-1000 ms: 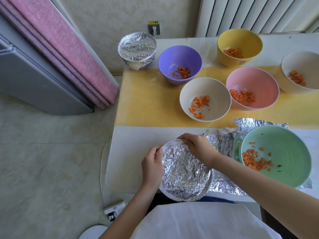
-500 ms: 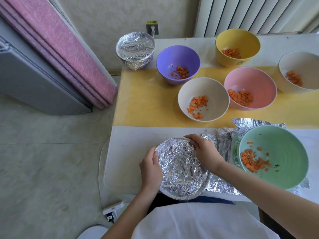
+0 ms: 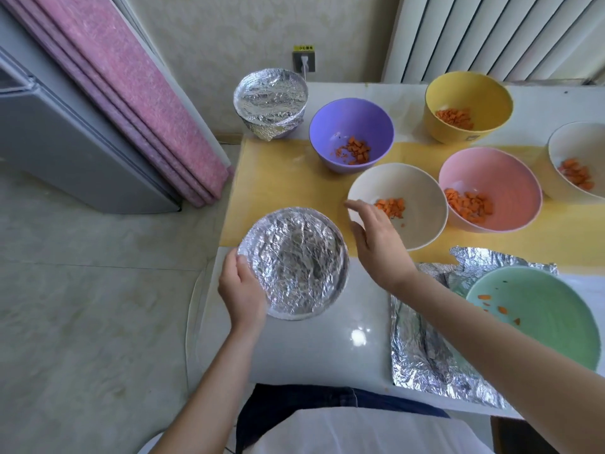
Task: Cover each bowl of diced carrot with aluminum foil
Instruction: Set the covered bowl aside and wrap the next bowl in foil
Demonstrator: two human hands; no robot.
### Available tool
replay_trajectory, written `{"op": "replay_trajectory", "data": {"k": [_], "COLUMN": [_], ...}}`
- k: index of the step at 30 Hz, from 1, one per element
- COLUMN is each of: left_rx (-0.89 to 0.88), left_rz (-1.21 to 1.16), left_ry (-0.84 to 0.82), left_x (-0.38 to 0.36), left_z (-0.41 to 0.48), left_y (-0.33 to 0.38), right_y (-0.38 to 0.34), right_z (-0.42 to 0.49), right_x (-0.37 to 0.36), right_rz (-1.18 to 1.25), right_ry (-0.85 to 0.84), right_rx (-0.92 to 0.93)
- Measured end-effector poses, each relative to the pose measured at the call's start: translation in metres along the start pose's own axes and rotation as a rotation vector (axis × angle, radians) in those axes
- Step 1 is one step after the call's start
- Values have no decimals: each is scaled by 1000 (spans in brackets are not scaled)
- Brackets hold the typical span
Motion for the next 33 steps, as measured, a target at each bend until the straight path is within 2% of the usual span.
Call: {"op": "replay_trajectory", "data": {"k": [4, 8, 18, 25, 29, 33], "left_rx": [-39, -5, 134, 168, 169, 85], "left_rz": [-67, -102, -204, -158, -98, -58], "left_ry": [163, 281, 436, 402, 309, 218], "left_x": [-11, -28, -63, -66, -62, -58], "left_z": [41, 74, 126, 130, 131, 128], "left_y": [6, 9, 4, -2, -7, -6], "right_y": [9, 14, 17, 20, 18, 20], "right_z": [30, 43, 44, 43, 38, 32], "right_x": [-9, -21, -29, -32, -31, -31], "right_rz": [-206, -313, -281, -287, -272, -263], "right_ry": [-37, -110, -124, -144, -159, -160], "right_rx": [6, 5, 1, 10, 6, 29]}}
Point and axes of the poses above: each hand's wrist, its own z-axis towards the middle knuckle, its own x-axis out of the back of the hand, y = z × x, the point moved 1 cm from there along z, towards the middle knuckle, and after that the axes turned 14 degrees about -z, right-handed, at the moved point
